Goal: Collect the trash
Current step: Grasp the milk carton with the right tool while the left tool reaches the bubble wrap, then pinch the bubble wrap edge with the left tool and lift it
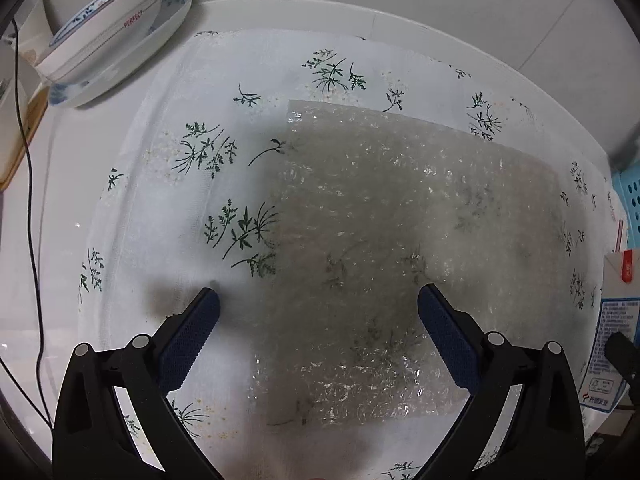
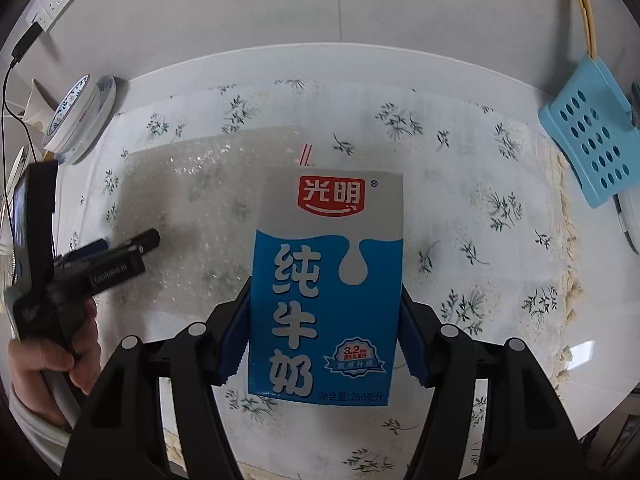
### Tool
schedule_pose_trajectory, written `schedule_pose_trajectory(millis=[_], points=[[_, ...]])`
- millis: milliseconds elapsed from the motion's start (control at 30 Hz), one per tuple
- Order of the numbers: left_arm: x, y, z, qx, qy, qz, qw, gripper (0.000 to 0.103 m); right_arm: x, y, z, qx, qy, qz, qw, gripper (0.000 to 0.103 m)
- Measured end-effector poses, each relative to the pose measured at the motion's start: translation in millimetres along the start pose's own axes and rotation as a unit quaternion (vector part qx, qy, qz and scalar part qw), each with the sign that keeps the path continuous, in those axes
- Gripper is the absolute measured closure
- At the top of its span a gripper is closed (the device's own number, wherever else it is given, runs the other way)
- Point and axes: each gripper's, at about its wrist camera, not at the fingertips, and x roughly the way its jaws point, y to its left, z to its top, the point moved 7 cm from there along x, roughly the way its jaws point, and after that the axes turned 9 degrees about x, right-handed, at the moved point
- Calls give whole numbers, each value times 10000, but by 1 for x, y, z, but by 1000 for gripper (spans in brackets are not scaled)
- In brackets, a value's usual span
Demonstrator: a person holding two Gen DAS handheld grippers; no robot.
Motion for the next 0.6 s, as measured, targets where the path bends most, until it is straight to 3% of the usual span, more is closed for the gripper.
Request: schedule_pose_trajectory(millis=[133, 200, 433, 500, 600], points=[[-4, -7, 3, 113, 92, 45, 9999, 23, 6, -10, -5, 64, 70, 0, 10000, 42], [-7, -13, 4, 157, 157, 86, 9997, 39, 9, -12, -7, 79, 109, 2, 9999, 42], [-10, -21, 9, 250, 273, 524, 9979, 74, 15, -17, -12, 86, 225, -13, 9997, 42], [-11, -18, 10, 241, 309, 701, 9968, 94, 17, -18, -13, 95, 261, 1, 9996, 42], [-13, -16, 10, 243, 294, 751, 9964, 98, 21, -17, -13, 114, 288, 0, 9995, 42]])
